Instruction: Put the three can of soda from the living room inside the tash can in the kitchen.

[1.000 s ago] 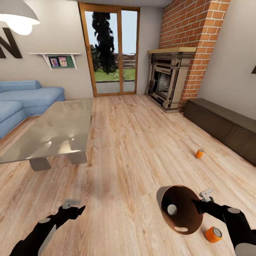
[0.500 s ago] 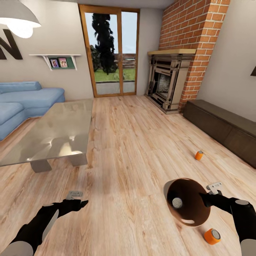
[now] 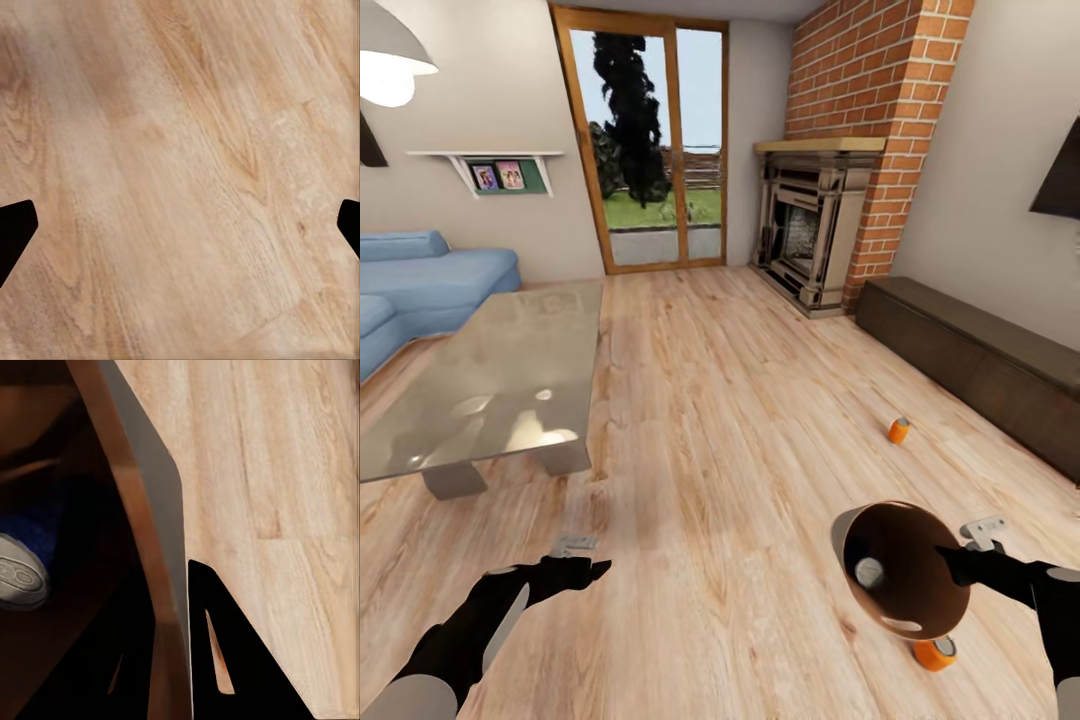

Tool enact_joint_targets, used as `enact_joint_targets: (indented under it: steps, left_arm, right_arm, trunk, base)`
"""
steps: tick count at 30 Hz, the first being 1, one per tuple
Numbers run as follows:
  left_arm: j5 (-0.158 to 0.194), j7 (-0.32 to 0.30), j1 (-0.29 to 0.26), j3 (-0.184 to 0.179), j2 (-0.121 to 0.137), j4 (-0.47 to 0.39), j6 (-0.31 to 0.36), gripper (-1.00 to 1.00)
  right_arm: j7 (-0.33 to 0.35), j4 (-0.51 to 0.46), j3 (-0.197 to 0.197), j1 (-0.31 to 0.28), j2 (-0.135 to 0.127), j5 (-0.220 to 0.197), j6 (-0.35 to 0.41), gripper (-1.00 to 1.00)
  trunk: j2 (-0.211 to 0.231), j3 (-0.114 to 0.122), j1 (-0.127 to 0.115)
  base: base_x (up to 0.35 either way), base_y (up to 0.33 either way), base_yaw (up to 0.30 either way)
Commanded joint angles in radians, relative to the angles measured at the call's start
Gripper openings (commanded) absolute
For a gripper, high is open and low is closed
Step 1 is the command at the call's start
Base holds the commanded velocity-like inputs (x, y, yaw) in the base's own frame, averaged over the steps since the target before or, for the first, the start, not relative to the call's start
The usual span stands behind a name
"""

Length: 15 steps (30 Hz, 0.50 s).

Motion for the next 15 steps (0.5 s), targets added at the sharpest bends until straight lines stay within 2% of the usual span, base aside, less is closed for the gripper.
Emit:
enact_joint_targets:
  steps: [1, 6, 15]
  left_arm:
    - [0.0, 0.0, 0.0, 0.0, 0.0, 0.0, 0.0, 1.0]
    - [0.0, 0.002, 0.0, 0.0, 0.0, 0.006, -0.005, 1.0]
    - [-0.001, 0.004, 0.0, 0.0, 0.0, 0.01, -0.011, 1.0]
  right_arm:
    - [0.01, 0.0, -0.004, 0.0, -0.001, -0.01, 0.009, -1.0]
    - [0.045, 0.0, -0.021, 0.0, -0.017, -0.01, 0.027, -1.0]
    - [0.054, 0.0, -0.023, 0.0, -0.021, -0.009, 0.029, -1.0]
  trunk:
    - [0.007, 0.002, -0.004]
    - [0.042, 0.013, -0.023]
    - [0.105, 0.033, -0.058]
  base:
    - [0.0, 0.0, -0.193]
    - [0.0, 0.0, -0.194]
    - [0.0, 0.0, -0.195]
